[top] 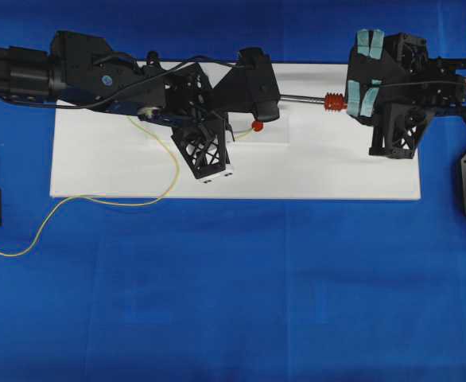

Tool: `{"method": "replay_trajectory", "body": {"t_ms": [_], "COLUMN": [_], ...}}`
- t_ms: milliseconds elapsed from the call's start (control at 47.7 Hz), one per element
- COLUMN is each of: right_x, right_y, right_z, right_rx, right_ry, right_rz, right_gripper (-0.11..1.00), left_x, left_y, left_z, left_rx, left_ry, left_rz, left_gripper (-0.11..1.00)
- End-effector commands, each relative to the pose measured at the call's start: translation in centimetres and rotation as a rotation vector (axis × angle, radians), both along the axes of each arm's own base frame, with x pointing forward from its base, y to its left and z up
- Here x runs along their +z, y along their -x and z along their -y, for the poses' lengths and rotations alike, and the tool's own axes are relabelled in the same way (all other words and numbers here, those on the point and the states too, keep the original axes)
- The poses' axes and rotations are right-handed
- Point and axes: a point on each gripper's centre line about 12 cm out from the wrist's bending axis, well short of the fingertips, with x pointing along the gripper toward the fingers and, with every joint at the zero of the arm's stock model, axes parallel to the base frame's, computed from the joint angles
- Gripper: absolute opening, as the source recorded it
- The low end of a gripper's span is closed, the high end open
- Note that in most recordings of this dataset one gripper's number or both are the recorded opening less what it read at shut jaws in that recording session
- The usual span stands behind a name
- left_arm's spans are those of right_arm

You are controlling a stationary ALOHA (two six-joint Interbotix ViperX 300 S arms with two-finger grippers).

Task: Touch the tip of the soldering iron to the tip of the solder at the mark.
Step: 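Move the solder tip to the right red dot and bring the iron toward it, then hold the iron tip against the solder tip at the right dot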

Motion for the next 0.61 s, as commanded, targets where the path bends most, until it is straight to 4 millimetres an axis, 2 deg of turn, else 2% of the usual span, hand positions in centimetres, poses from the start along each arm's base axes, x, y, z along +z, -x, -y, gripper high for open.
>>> {"method": "replay_trajectory", "body": {"t_ms": [0,399,587], "right_x": [0.60,0.46,-0.27], "right_y": [-0.12,-0.08,-0.23], "right_z": [0.09,0.09,-0.13], "right_rx": [-0.004,-0.009,-0.013], "right_ry": [0.004,0.001,-0.017], "right_rz": [0.027,0.026,0.004], "right_gripper": [0.06,0.06,0.06], "left_x": [1.65,1.63,1.62], "left_y": [-0.60,-0.55,-0.53], "left_z": [-0.24,-0.37,-0.37], "left_rx": [0.000,0.003,0.003], "left_ry": [-0.010,-0.010,-0.009], "left_rz": [0.048,0.045,0.044], "left_gripper": [0.01,0.01,0.01]}}
